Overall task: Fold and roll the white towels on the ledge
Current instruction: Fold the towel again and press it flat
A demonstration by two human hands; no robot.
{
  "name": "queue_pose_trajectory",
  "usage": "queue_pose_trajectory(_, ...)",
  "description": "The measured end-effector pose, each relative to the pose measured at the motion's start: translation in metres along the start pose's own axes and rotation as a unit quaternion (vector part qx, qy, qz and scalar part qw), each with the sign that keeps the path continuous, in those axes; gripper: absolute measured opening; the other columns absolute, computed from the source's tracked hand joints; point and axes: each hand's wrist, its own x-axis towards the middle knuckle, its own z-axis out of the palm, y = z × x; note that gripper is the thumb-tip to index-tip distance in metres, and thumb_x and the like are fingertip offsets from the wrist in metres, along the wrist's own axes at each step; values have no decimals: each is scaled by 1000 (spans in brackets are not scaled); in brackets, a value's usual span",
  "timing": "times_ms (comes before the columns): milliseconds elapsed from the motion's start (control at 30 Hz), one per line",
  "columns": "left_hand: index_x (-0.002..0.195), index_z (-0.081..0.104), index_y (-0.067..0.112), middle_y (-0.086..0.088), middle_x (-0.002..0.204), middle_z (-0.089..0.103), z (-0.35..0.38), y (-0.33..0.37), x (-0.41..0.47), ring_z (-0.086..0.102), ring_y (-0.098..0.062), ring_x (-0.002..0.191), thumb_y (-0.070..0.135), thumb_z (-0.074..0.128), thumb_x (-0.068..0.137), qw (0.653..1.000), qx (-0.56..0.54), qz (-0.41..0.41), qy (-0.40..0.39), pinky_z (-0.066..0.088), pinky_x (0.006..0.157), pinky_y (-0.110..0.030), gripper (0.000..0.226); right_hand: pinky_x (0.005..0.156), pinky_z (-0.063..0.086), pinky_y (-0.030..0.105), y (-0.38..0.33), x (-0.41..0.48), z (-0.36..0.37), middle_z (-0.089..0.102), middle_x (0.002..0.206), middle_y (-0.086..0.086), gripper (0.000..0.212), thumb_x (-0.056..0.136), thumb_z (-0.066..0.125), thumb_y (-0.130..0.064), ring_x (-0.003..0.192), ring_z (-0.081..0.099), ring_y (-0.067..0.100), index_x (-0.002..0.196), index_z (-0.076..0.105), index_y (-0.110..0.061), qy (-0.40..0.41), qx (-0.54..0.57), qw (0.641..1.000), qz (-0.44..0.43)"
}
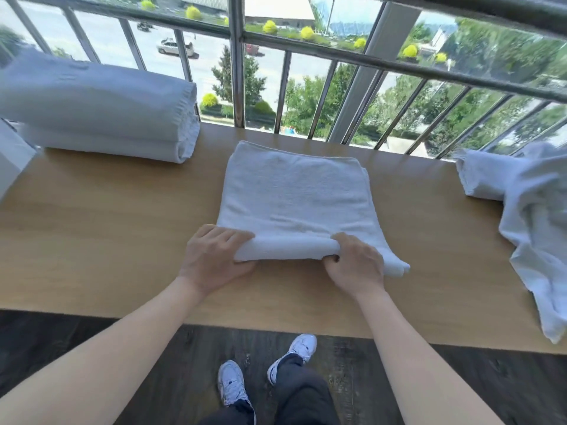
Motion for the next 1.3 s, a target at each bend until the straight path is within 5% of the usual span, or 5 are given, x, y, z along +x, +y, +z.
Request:
queue_pose_trajectory(200, 115, 61, 32, 7, 109, 70, -9, -27, 24, 65, -22, 95, 71, 74, 58, 968, -192, -163, 5, 52, 80, -38, 70, 52, 22, 28, -4, 49, -35, 41, 48, -10, 20, 63, 49, -37, 51, 40, 22, 60, 50, -17, 57, -3, 998, 0)
queue_pose_trajectory(533, 96, 62, 44, 16, 87, 69, 32, -53, 121, 66, -3, 81, 95, 61, 53, 851, -358, -385, 6, 55, 70, -41, 67, 52, 20, 23, 1, 159, -63, 38, 43, -2, 25, 63, 47, -35, 47, 39, 15, 53, 40, -14, 46, 40, 995, -73)
queue_pose_trajectory(700, 92, 60, 61, 34, 87, 66, 49, -72, 175, 62, 11, 78, 94, 58, 58, 854, -322, -409, -16, 45, 65, -30, 48, 52, 21, 27, 7, 220, -54, 39, 46, -4, 21, 67, 43, -33, 48, 38, 13, 57, 36, -16, 47, 28, 993, -100)
queue_pose_trajectory(1033, 105, 67, 19, -3, 101, 70, 102, -108, 230, 58, -19, 81, 95, 39, 63, 850, -146, -487, -134, 33, 55, -25, 91, 89, 34, 41, 4, 307, 24, 66, 102, 7, 16, 84, 47, -35, 101, 55, 31, 88, 53, -20, -61, -83, 994, -46)
queue_pose_trajectory(1300, 131, 59, 13, -13, 108, 71, 124, -110, 232, 66, -35, 98, 99, 36, 66, 866, 13, -490, -101, 38, 66, -33, 110, 89, 29, 41, 15, 308, 51, 61, 101, 2, 25, 83, 39, -32, 99, 50, 27, 99, 55, -24, -31, -40, 998, -27)
